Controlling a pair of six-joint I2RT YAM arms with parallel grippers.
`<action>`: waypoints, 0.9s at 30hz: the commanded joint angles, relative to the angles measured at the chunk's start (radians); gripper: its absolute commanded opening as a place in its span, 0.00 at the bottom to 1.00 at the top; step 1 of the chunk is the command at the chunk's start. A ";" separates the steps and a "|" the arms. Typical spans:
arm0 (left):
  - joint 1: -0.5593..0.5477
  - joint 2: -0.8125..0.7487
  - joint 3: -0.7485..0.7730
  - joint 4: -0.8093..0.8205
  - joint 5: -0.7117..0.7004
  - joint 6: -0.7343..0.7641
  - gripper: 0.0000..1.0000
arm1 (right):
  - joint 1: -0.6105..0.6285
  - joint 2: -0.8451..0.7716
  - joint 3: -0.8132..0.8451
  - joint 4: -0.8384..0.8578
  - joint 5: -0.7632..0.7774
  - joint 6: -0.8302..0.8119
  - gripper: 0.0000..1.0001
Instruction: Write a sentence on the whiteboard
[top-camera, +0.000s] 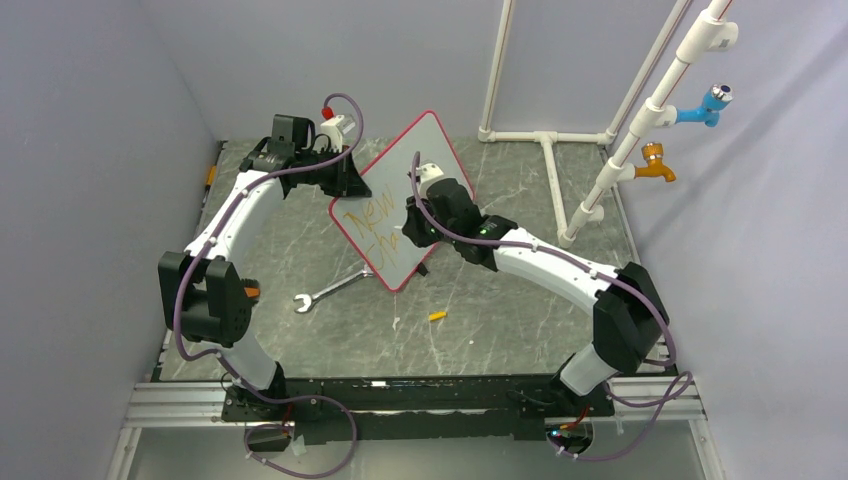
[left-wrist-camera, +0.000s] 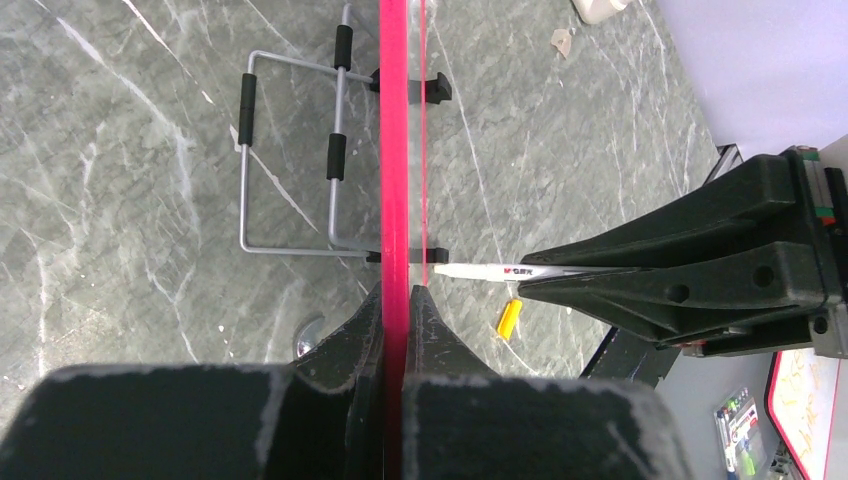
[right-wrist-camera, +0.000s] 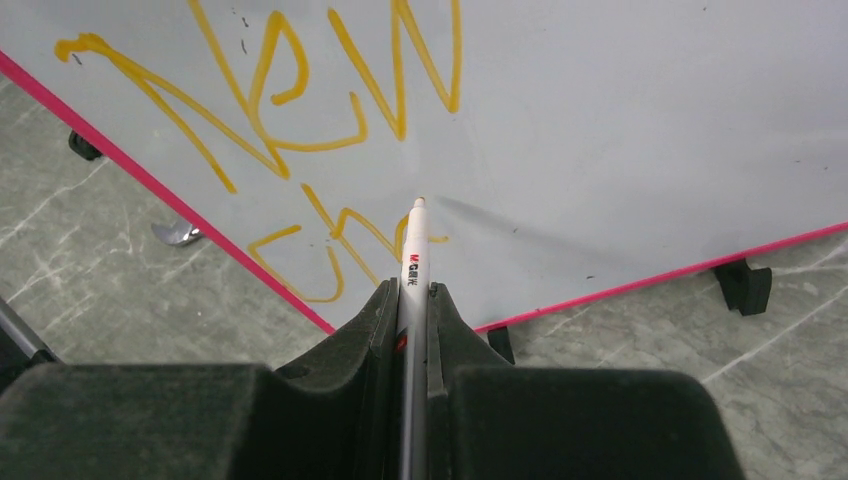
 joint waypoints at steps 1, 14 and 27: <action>-0.019 -0.037 -0.011 -0.005 -0.002 0.049 0.00 | 0.001 0.030 0.049 0.061 0.012 -0.003 0.00; -0.019 -0.037 -0.011 -0.004 -0.002 0.048 0.00 | 0.001 0.038 -0.021 0.085 0.006 0.012 0.00; -0.019 -0.039 -0.011 -0.002 0.000 0.047 0.00 | 0.001 0.029 -0.059 0.085 0.006 0.025 0.00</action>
